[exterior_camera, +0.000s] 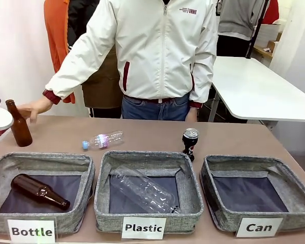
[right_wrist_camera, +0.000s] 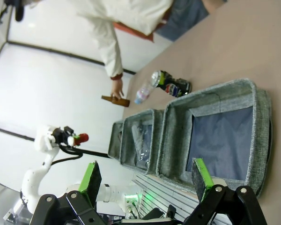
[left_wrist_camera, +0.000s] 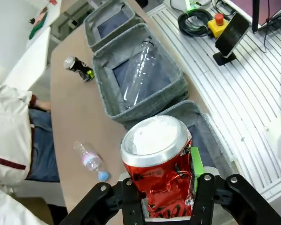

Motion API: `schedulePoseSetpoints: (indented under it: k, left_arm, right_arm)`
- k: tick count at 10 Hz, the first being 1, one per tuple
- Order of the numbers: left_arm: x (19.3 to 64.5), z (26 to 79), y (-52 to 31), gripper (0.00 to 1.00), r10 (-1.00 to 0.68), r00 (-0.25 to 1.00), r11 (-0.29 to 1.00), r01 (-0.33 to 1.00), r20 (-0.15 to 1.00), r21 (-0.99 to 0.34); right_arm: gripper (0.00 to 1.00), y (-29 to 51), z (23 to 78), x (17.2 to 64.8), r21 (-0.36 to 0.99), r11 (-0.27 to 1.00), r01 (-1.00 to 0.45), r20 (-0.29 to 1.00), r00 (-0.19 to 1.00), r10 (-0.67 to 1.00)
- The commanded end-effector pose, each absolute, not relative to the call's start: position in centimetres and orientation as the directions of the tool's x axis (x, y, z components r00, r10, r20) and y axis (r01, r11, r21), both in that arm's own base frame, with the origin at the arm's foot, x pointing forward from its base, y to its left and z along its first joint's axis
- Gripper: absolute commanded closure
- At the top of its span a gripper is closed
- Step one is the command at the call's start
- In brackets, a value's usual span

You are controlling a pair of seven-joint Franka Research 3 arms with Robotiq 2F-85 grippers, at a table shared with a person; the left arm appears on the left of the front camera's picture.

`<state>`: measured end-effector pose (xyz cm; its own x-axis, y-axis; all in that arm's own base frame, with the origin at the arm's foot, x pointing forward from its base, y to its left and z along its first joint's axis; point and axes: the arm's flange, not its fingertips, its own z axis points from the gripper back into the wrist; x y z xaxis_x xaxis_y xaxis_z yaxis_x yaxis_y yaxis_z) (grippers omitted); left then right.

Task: Sort the can waste into the basket.
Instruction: Pick up the can waste from the table and place it in the right Fabric basket.

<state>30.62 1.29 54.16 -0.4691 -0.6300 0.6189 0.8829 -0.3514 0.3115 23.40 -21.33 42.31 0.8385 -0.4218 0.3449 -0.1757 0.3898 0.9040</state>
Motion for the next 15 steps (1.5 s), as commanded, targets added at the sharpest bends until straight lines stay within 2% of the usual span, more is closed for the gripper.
schedulePoseSetpoints:
  k: [1,2,3,5,7,10,12,13,15]
  left_arm:
    - [30.9,54.7,1.5,1.00,-0.638,-0.462,-0.361,0.886,0.616,0.291]
    - [30.6,54.2,1.3,0.57,-0.630,-0.469,-0.351,0.883,0.619,0.312]
    - [32.0,55.5,-3.9,0.57,-0.607,-0.495,-0.397,0.867,0.622,0.302]
    - [31.8,58.0,-15.7,0.57,-0.592,-0.545,-0.495,0.827,0.593,0.267]
    - [31.6,58.1,-28.4,0.57,-0.584,-0.638,-0.627,0.747,0.502,0.220]
    - [31.1,57.0,-45.5,0.57,-0.464,-0.774,-0.722,0.612,0.432,0.322]
    - [31.3,55.3,-53.5,0.57,-0.422,-0.837,-0.706,0.544,0.347,0.454]
    - [31.4,54.3,-56.5,0.57,-0.410,-0.858,-0.702,0.514,0.311,0.493]
    - [31.8,51.2,-61.6,0.57,-0.402,-0.868,-0.715,0.496,0.291,0.492]
  right_arm:
    - [0.00,-21.4,42.5,23.7,0.899,0.385,-0.208,0.372,0.825,-0.425]
    - [0.00,-21.4,42.5,23.7,0.899,0.385,-0.208,0.372,0.825,-0.425]
    - [0.00,-21.4,42.5,23.7,0.899,0.385,-0.208,0.372,0.825,-0.425]
    - [0.00,-21.4,42.5,23.7,0.899,0.385,-0.208,0.372,0.825,-0.425]
    - [0.00,-21.4,42.5,23.7,0.899,0.385,-0.208,0.372,0.825,-0.425]
    - [0.00,-21.4,42.5,23.7,0.899,0.385,-0.208,0.372,0.825,-0.425]
    - [0.00,-21.3,42.3,23.4,0.904,0.389,-0.176,0.345,0.838,-0.422]
    - [0.00,-24.3,42.7,20.1,0.906,0.394,-0.156,0.332,0.838,-0.432]
    - [0.00,-30.7,42.7,13.4,0.938,0.312,-0.151,0.305,0.784,-0.540]
